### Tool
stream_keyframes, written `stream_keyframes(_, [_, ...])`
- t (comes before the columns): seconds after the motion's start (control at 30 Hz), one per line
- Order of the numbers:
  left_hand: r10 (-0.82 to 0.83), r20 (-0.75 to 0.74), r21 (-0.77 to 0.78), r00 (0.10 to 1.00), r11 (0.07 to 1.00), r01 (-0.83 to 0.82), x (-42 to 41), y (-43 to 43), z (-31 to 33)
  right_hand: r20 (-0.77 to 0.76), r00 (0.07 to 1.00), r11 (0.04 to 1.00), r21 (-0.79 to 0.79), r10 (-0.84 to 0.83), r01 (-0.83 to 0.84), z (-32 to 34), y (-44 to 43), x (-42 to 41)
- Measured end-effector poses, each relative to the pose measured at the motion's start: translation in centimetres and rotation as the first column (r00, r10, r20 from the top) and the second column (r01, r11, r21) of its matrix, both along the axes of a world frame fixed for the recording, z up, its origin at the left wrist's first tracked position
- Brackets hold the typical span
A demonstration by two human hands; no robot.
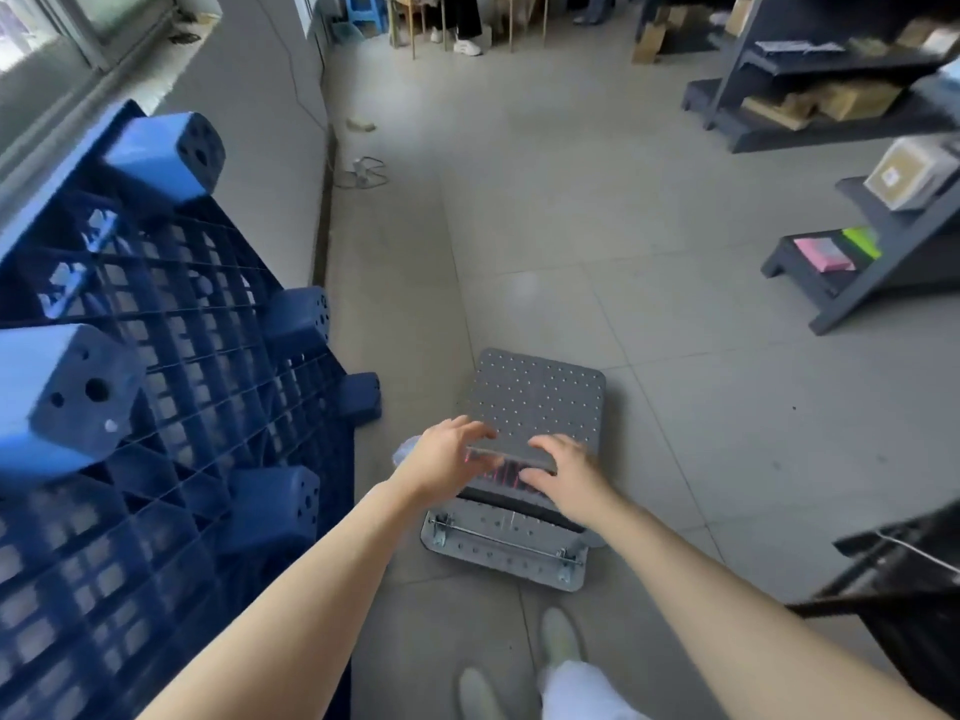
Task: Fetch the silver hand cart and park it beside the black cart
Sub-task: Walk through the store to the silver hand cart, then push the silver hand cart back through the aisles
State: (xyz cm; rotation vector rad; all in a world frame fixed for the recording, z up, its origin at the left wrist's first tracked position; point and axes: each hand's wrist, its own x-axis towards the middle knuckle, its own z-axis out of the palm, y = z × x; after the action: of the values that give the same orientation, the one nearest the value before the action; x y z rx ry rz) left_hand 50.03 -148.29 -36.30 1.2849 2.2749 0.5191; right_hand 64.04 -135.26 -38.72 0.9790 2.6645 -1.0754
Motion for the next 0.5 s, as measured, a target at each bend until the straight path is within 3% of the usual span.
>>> stream_keyframes(0.2, [-0.137, -0.075, -0.159, 0.988, 0.979, 0.124, -0.8, 0.2, -3.0, 0.213, 0.973, 0.993, 0.058, 0.085, -0.1, -2.5, -0.3, 0.7])
stream_keyframes(0.5, [-0.078, -0.074, -0.157, 0.994, 0.985, 0.066, -2.2, 2.1, -4.6, 0.262, 0.965, 0.993, 0.12, -0.032, 0.001, -3.7, 0.3, -1.5])
